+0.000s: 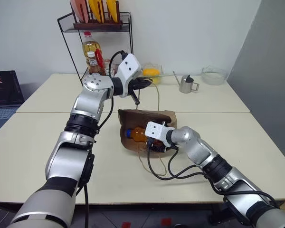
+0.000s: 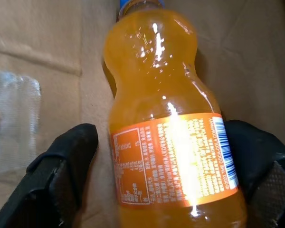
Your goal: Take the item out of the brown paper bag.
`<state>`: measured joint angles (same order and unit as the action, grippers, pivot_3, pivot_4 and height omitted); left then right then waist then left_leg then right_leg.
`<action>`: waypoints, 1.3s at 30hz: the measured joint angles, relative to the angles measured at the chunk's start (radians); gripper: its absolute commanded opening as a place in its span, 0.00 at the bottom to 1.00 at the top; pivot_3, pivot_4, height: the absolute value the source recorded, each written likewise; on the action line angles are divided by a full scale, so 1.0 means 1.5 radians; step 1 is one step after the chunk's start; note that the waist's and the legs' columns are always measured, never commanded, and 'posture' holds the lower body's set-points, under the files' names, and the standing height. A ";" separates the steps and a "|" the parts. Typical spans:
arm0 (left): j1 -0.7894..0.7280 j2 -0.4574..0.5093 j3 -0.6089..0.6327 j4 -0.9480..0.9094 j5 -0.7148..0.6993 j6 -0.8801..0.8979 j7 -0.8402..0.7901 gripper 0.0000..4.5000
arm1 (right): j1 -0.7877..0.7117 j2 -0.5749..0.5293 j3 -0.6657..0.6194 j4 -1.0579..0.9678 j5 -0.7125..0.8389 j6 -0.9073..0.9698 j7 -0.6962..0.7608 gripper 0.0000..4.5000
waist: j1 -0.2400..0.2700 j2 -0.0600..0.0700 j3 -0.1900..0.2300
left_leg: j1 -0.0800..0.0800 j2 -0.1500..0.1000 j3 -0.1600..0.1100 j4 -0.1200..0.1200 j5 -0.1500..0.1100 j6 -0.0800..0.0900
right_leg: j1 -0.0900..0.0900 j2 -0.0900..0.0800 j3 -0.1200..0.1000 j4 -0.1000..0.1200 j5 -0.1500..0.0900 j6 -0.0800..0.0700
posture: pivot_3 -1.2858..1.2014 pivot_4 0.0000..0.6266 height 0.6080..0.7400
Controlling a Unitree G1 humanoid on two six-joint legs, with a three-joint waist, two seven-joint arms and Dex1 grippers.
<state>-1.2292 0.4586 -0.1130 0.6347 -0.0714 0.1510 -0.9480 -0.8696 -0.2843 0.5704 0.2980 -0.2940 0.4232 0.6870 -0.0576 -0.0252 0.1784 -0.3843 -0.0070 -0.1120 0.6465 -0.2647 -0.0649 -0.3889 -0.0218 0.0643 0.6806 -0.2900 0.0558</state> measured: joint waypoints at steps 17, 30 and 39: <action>0.005 0.005 0.001 0.002 0.008 -0.008 0.020 0.00 | 0.102 -0.072 -0.078 -0.189 0.011 -0.133 0.003 0.71 | 0.000 0.000 0.000 | -0.002 0.000 0.000 0.000 0.000 0.000 | -0.002 0.000 0.000 -0.001 0.000 0.000 | 0.52 0.24 1.00; -0.003 0.002 0.001 0.085 0.049 -0.064 0.087 0.00 | 0.240 -0.181 -0.285 -0.362 0.012 -0.386 -0.116 0.71 | 0.005 -0.001 0.001 | -0.004 0.000 0.000 0.000 0.000 0.000 | -0.002 0.000 0.000 -0.001 0.000 0.000 | 0.52 0.24 1.00; -0.005 -0.003 0.001 0.086 0.050 -0.076 0.087 0.00 | 0.364 -0.262 -0.497 -0.327 -0.022 -0.280 -0.182 0.71 | 0.014 -0.001 0.001 | -0.003 0.000 0.001 0.000 0.000 0.000 | -0.002 0.000 0.001 0.000 0.000 0.000 | 0.52 0.24 1.00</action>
<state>-1.2367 0.4540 -0.1109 0.7632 0.0030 0.0364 -0.8176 -0.3242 -0.6769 -0.1744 -0.1931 -0.3276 0.0027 0.4142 -0.0361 -0.0264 0.1795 -0.3883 -0.0073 -0.1101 0.6467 -0.2647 -0.0648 -0.3913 -0.0218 0.0658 0.6805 -0.2900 0.0558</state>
